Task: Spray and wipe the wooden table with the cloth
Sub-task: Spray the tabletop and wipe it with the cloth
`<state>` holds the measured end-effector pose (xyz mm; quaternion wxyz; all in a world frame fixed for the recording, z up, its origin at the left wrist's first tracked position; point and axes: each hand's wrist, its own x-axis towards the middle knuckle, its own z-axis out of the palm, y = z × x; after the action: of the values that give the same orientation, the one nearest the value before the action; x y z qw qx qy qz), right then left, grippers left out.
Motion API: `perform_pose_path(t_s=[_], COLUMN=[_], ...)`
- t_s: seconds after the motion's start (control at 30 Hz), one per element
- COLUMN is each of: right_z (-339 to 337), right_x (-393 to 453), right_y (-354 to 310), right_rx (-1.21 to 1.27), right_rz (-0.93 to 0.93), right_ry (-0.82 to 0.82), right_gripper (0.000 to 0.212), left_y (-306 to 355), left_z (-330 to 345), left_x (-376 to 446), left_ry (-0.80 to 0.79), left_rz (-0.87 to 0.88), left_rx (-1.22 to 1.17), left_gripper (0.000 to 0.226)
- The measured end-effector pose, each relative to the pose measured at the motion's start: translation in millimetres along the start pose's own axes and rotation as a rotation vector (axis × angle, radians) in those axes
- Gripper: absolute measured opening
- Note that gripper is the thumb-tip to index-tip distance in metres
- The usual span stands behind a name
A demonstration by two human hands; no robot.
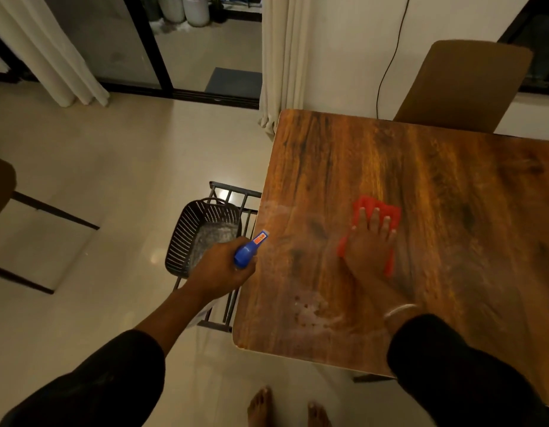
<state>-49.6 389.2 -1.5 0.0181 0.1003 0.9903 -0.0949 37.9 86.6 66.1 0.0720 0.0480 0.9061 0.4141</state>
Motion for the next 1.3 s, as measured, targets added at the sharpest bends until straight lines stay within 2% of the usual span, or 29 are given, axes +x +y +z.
perform_pose_path(t_s=[0.17,0.3,0.37,0.47,0.57,0.67,0.8,0.9,1.0,1.03,1.17,1.23,1.3], right_z=[33,30,20,3,-1,9,30,48,43,35,12,13,20], right_x=[-46,-15,21,70,84,54,-37,-104,-75,-53,0,-21,-66], right_y=[-131,-127,-108,-101,-112,-118,-102,-78,-64,-66,-79,-89,-92], right_rx=[-0.062,-0.152,-0.112,-0.060,-0.068,-0.086,-0.071,-0.099,-0.189,-0.193,-0.125,-0.113,-0.075], right_rz=[-0.469,-0.831,-0.773,-0.534,-0.522,-0.622,-0.882,-1.032,-1.196,-1.166,-0.708,-0.648,-0.676], right_ry=[-0.114,-0.214,-0.206,-0.189,-0.187,-0.203,-0.267,-0.257,-0.257,-0.254,-0.252,-0.214,-0.215], right_gripper=[0.062,0.063,0.060,0.058,0.058,0.058,0.061,0.061,0.062,0.061,0.061,0.061,0.066], left_y=[-7,-14,-17,-24,-30,-34,-31,-28,-27,-26,-22,-17,-13], left_z=[-5,-11,-13,-16,-19,-22,-25,-27,-24,-22,-16,-15,-15], left_x=[4,5,5,3,0,-2,-1,-4,-9,-9,-16,-22,-27], left_ry=[0.025,0.059,0.050,0.060,0.061,0.062,0.075,0.075,0.047,0.043,0.041,0.043,0.064], left_rz=[-0.017,-0.027,-0.019,-0.006,0.002,0.012,0.013,0.018,0.038,0.036,0.031,0.033,0.028], left_rx=[0.008,0.034,0.042,0.039,0.047,0.044,0.040,0.012,0.045,0.060,0.082,0.080,0.062], left_gripper=[0.024,0.022,0.021,0.019,0.019,0.020,0.026,0.032,0.029,0.028,0.026,0.026,0.024])
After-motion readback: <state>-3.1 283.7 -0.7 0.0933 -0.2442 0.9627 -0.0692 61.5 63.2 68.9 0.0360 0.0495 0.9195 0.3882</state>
